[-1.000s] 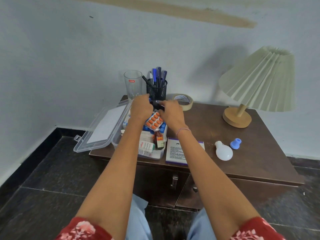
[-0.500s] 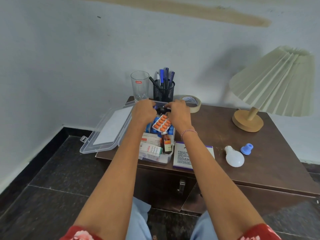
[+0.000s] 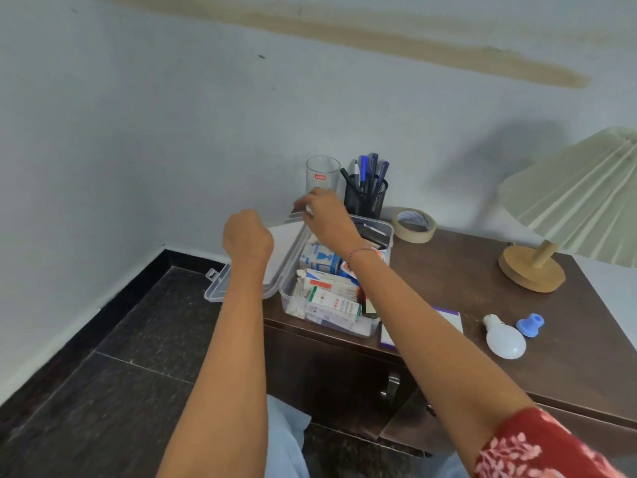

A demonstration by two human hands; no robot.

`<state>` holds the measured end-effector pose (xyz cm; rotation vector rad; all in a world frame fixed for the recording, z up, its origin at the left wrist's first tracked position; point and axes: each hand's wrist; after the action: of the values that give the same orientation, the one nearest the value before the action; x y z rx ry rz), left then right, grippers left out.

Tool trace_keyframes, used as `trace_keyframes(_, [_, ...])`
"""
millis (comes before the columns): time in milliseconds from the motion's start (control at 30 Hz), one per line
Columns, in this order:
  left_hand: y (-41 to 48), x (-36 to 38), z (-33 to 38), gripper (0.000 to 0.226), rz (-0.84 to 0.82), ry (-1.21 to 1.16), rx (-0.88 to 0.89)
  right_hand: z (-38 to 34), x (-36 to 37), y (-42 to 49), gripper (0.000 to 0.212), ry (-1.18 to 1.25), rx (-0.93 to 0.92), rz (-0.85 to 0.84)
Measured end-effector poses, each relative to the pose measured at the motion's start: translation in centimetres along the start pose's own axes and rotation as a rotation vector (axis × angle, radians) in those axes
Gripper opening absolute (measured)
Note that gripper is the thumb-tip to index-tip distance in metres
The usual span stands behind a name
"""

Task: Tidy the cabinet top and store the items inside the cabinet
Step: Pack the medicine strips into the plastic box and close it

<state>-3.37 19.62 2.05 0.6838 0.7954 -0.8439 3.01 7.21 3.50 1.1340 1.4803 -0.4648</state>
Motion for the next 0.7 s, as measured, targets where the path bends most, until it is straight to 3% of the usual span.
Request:
trace_keyframes(200, [0.2,-0.8,-4.5,0.019,-0.123,0.159,-0.241,-5.2,4.1,5.1,0.043,-0.188,-0.241,-0.362])
trace_keyframes(333, [0.7,-0.4,-6.0,0.024,-0.2,0.165,-0.279,-6.9,7.2,7.0,0.055,-0.326,-0.341,-0.455])
trace_keyframes(533, [0.9,0.1,-6.7,0.022,-0.233,0.13,-0.345,-8.5,9.0,8.4,0.041,-0.401,-0.255,-0.575])
trace_keyframes(700, [1.5,-0.7,-7.4,0.02,-0.11,0.09,-0.362,-9.0,9.1,8.8,0.035,-0.314,-0.168,-0.559])
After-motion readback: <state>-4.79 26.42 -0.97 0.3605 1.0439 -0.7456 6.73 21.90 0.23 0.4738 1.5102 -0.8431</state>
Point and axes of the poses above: each hand's wrist, its own y-axis towards the middle knuckle, its own x-axis out of the palm, z = x × y, and after that the axes turned 3 degrees about x, right-handed
